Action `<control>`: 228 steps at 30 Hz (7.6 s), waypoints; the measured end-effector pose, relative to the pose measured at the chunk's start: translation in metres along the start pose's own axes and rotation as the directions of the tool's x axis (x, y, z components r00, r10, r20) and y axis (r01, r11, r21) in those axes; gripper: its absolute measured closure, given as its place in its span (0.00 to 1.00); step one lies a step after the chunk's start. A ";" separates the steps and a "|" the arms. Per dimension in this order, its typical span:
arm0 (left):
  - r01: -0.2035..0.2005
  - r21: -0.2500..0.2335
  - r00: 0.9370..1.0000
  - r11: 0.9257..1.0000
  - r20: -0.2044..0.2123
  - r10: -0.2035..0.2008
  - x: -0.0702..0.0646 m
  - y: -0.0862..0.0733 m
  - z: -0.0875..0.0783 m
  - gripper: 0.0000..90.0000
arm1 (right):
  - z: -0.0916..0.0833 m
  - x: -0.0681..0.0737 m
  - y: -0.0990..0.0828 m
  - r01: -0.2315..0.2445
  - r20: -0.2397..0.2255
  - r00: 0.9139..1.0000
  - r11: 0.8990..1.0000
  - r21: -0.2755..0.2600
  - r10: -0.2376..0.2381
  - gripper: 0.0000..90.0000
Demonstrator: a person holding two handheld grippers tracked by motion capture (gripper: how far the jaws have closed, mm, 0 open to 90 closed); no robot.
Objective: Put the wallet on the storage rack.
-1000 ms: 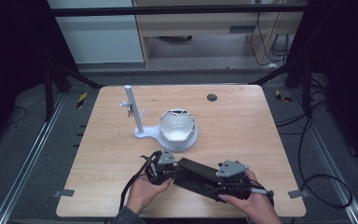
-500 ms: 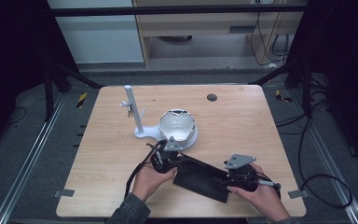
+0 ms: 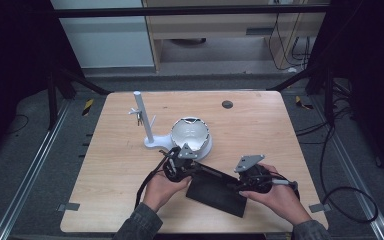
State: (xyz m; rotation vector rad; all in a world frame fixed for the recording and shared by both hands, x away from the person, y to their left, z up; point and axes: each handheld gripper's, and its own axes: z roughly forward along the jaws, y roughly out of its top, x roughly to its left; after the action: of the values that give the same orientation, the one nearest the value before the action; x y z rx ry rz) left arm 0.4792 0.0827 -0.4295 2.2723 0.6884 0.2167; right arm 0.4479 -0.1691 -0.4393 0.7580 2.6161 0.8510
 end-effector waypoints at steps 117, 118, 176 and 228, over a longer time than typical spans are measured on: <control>-0.130 -0.094 0.992 0.987 -0.019 0.129 0.018 0.044 -0.063 0.10 | -0.091 -0.030 0.026 0.056 0.148 0.989 0.902 -0.429 0.009 0.94; -0.135 -0.093 0.991 0.986 -0.019 0.134 0.018 0.046 -0.063 0.10 | -0.091 -0.030 0.027 0.056 0.149 0.989 0.901 -0.430 0.009 0.94; -0.149 0.012 0.988 0.989 0.047 0.148 0.018 0.109 -0.077 0.90 | -0.032 -0.019 -0.021 -0.046 0.034 0.997 0.920 -0.390 0.064 0.29; -0.072 0.099 0.987 0.992 -0.137 0.085 0.075 0.121 -0.082 0.89 | 0.000 -0.060 -0.103 -0.480 0.241 0.795 0.820 -0.311 0.557 0.11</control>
State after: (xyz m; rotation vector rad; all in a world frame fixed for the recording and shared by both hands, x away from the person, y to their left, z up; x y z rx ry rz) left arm 0.5638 0.1030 -0.2903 2.3940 0.6942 0.3933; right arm 0.4564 -0.2734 -0.4958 1.4529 1.9844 1.0470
